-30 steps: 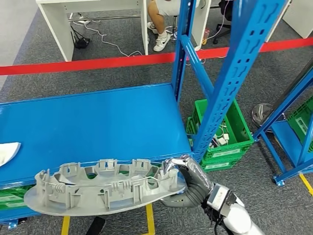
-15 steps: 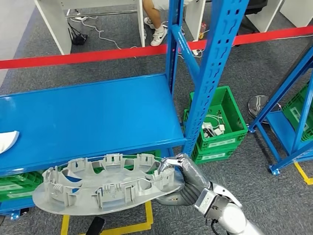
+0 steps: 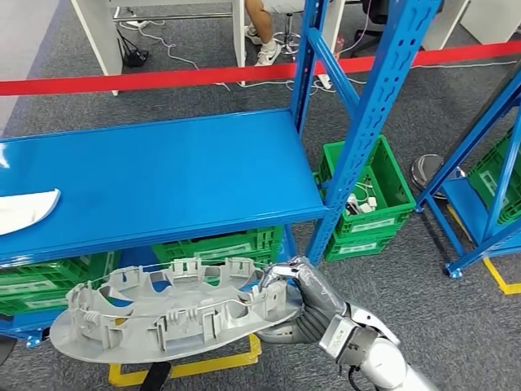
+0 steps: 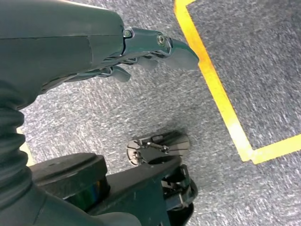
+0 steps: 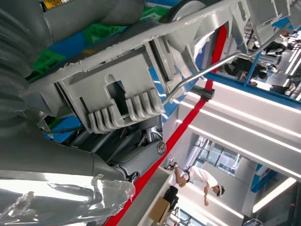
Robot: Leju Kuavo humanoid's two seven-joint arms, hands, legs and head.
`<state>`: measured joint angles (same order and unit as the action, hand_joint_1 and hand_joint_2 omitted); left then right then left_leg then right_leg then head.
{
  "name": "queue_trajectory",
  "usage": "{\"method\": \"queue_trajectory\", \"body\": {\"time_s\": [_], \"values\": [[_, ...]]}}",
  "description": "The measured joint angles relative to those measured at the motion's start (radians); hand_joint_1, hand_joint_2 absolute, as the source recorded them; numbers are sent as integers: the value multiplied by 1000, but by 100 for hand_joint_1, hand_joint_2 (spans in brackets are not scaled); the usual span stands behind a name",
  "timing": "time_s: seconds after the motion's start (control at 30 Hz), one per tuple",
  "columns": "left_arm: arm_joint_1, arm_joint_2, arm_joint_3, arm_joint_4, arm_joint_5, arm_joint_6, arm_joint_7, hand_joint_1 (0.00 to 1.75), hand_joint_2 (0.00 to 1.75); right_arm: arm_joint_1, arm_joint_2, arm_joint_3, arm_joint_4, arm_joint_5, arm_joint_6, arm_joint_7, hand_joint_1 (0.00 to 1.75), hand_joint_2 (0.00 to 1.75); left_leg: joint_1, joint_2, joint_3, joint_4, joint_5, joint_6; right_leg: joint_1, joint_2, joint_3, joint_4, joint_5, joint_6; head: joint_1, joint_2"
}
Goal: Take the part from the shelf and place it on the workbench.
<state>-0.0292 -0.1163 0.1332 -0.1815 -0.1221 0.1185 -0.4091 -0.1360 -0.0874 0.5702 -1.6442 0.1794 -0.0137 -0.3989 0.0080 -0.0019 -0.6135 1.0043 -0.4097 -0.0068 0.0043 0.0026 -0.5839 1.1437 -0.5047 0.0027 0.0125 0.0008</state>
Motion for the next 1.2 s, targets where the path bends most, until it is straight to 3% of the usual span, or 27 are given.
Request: {"method": "queue_trajectory", "body": {"time_s": [0.07,0.17,0.2,0.23,0.33,0.37,0.4,0.43,0.5,0.57,0.6,0.67,0.7,0.73,0.77,0.83,0.87,0.9,0.93,0.97,1.0,1.03,1.1,1.13,1.2], "values": [[0,3,2,0,-1,2,-1,0,175,-2,0,0,-2,1,0,0,175,175,-3,0,-7,-2,16,-7,9,0,68,-109,-6,-11,0,0],[3,18,3,0,-23,5,1,0,175,-1,-1,-1,-2,2,0,2,175,175,1,1,-14,-8,34,-25,10,2,64,-139,8,-8,0,0],[5,27,1,0,-37,5,2,0,175,-1,-1,-1,-2,3,0,3,175,175,1,0,-19,1,17,-31,8,1,59,-143,19,-12,-1,0],[7,37,0,0,-51,5,4,0,175,0,-1,-1,-2,4,1,3,175,175,1,0,-28,26,-18,-36,5,0,50,-148,33,-17,-2,0],[11,65,-5,0,-74,7,8,0,175,4,-2,-2,-2,5,2,3,175,175,2,0,-73,203,-160,-46,4,0,7,-149,71,-24,-6,0],[11,74,-7,0,-76,8,8,0,175,7,-2,-3,-2,6,2,4,175,175,2,0,-79,254,-175,-49,4,-1,-10,-149,84,-24,-6,0],[12,82,-8,0,-77,10,8,0,175,11,-3,-4,-1,7,1,4,175,175,2,0,-72,277,-164,-51,4,-1,-26,-148,96,-23,-6,0],[12,90,-10,0,-78,12,8,0,175,14,-3,-6,-1,8,1,4,175,175,3,0,-50,266,-136,-52,3,-2,-42,-147,109,-21,-6,0],[12,101,-11,0,-75,16,4,0,175,20,-3,-10,-2,9,-3,3,175,175,6,0,40,159,-84,-56,2,-1,-70,-143,131,-13,-6,0],[8,105,-11,0,-68,19,-5,0,175,25,-3,-16,-5,10,-10,1,175,175,7,-3,129,23,-94,-50,6,-1,-91,-135,150,-3,-6,0],[7,106,-11,0,-66,19,-10,0,175,28,-3,-20,-6,10,-14,1,175,175,6,-4,149,-15,-106,-42,8,-1,-98,-133,161,0,-6,0],[8,106,-11,0,-67,20,-15,0,175,37,-3,-26,-8,10,-18,0,175,175,5,-3,142,-32,-106,-20,7,-1,-107,-134,179,7,-7,0],[9,106,-11,0,-69,21,-16,0,175,43,-3,-27,-8,10,-18,0,175,175,5,-1,134,-30,-98,-11,6,-1,-112,-131,174,11,-8,0],[11,106,-11,0,-72,22,-16,0,175,47,-3,-28,-8,11,-19,0,175,175,6,1,123,-30,-87,-2,4,-1,-121,-110,145,17,-7,0],[11,107,-11,0,-75,23,-16,0,175,51,-3,-29,-8,11,-19,0,175,175,7,3,111,-30,-76,5,2,-1,-133,-69,99,23,-6,0],[11,108,-11,0,-77,26,-15,0,175,55,-3,-29,-8,11,-18,1,175,175,6,3,83,-29,-52,11,1,-1,-161,65,-8,33,-2,0],[11,109,-11,0,-76,29,-14,0,175,56,-3,-29,-8,12,-18,3,175,175,4,4,68,-28,-40,11,0,-2,-167,128,-36,34,-2,0],[12,110,-11,0,-75,33,-11,0,175,58,-3,-29,-8,13,-19,4,175,175,2,5,53,-28,-28,11,1,-2,-161,166,-42,32,-2,0],[12,112,-10,0,-73,37,-8,0,175,60,-3,-30,-8,14,-19,7,175,175,-1,6,39,-27,-17,11,1,-2,-138,169,-28,28,-2,0],[12,113,-10,0,-70,40,-6,0,175,61,-3,-31,-8,16,-19,9,175,175,-3,6,26,-27,-7,11,3,-1,-97,133,-3,21,-2,0],[12,114,-9,0,-67,42,-4,0,175,62,-3,-31,-8,17,-19,11,175,175,-5,5,17,-27,4,10,6,-1,-41,66,15,12,-2,0],[12,115,-8,0,-65,44,-2,0,175,62,-3,-31,-8,17,-19,12,175,175,-8,4,8,-27,13,8,9,-1,21,-18,16,3,-2,0],[12,118,-5,0,-64,45,-1,0,175,62,-2,-32,-11,18,-19,12,175,175,-8,3,-1,-29,32,0,15,1,100,-140,-2,-4,-2,0],[12,119,-3,0,-64,47,0,0,175,63,-2,-33,-12,18,-19,12,175,175,-6,3,-4,-31,41,-6,18,1,109,-165,-9,-5,0,0],[15,122,0,0,-61,50,5,0,175,64,-2,-33,-13,19,-20,12,175,175,-3,2,-12,-34,49,-19,18,2,93,-174,9,-10,4,0]]}}
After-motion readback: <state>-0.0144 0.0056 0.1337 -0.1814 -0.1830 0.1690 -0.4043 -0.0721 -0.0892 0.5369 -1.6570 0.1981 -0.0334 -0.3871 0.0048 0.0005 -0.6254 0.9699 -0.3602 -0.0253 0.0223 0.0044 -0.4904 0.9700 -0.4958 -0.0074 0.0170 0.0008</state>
